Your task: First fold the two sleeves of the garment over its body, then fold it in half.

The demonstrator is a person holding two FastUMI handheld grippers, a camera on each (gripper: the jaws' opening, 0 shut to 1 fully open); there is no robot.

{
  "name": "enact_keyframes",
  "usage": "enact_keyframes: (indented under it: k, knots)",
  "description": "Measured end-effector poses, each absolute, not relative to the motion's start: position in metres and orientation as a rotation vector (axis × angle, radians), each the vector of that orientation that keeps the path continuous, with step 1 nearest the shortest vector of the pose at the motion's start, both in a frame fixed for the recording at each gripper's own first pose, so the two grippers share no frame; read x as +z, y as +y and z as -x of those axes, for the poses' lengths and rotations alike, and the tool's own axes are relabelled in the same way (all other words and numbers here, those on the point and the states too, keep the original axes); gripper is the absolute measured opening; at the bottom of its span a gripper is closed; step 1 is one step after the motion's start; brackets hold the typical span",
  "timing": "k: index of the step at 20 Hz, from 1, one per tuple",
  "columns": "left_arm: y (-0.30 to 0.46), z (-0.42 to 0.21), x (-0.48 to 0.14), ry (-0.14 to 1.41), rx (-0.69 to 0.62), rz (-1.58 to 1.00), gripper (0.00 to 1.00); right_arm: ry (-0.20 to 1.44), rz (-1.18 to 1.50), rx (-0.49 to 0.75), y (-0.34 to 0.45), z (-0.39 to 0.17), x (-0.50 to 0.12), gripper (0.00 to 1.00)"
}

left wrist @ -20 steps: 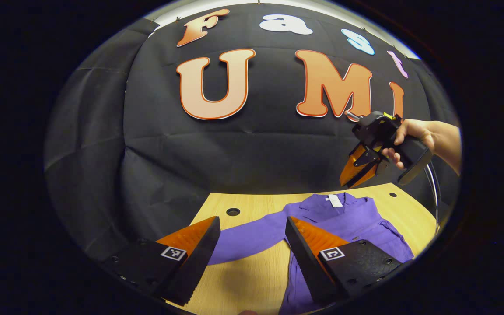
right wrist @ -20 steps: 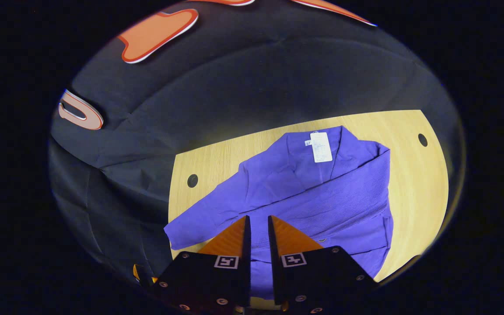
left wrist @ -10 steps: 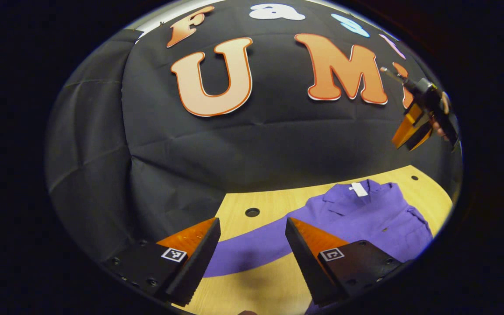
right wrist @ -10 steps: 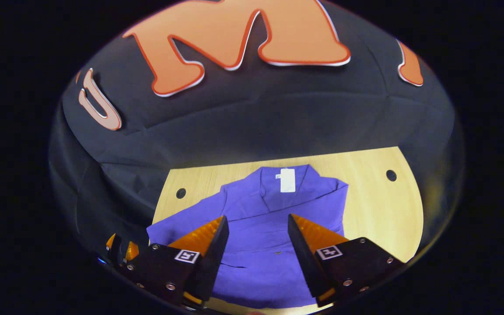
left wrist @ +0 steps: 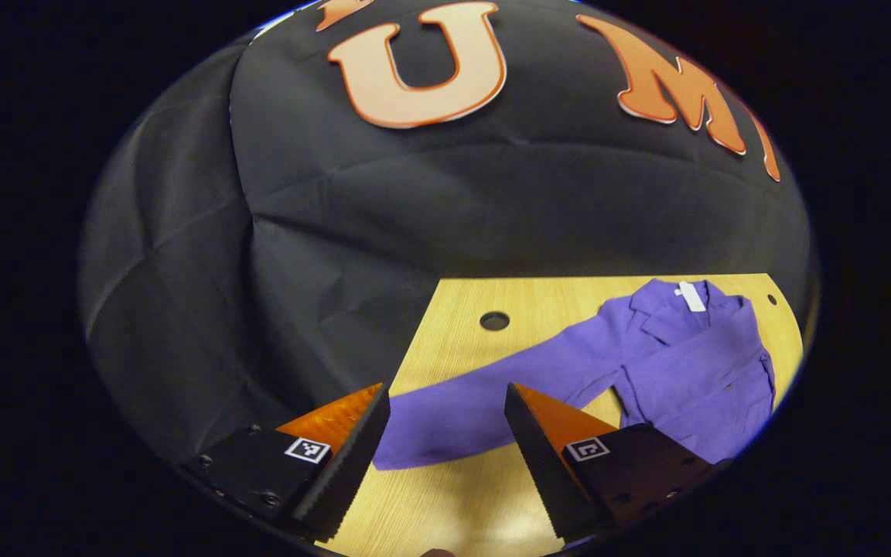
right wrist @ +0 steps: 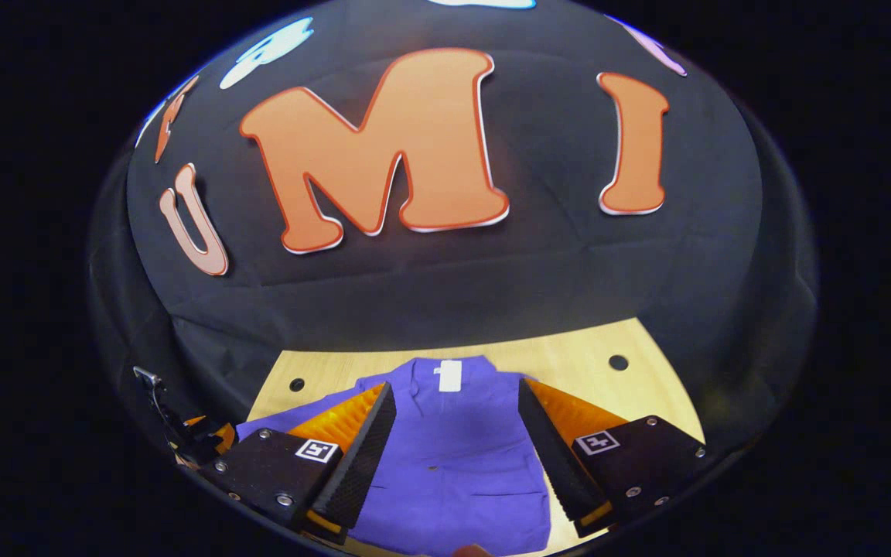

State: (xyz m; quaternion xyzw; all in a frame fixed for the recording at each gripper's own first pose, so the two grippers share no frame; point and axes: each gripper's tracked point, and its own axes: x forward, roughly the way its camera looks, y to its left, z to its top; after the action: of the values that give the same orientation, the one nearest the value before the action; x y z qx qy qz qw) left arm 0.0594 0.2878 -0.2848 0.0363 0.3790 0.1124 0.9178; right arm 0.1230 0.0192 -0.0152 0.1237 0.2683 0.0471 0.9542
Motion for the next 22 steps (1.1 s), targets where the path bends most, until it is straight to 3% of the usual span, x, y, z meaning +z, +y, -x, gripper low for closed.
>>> enact_keyframes:
  k: [7,13,22]
  knots:
    - [0.327,-0.047,-0.367,1.009,0.288,0.036,0.95,0.346,-0.089,-0.01,-0.036,-0.092,0.029,0.95]
    - [0.348,-0.052,-0.417,1.205,0.302,0.15,0.95,0.284,-0.042,-0.048,-0.047,-0.074,0.045,0.95]
    - [0.347,-0.057,-0.449,1.369,0.275,0.121,0.94,0.288,-0.05,-0.059,-0.039,-0.063,0.043,0.95]
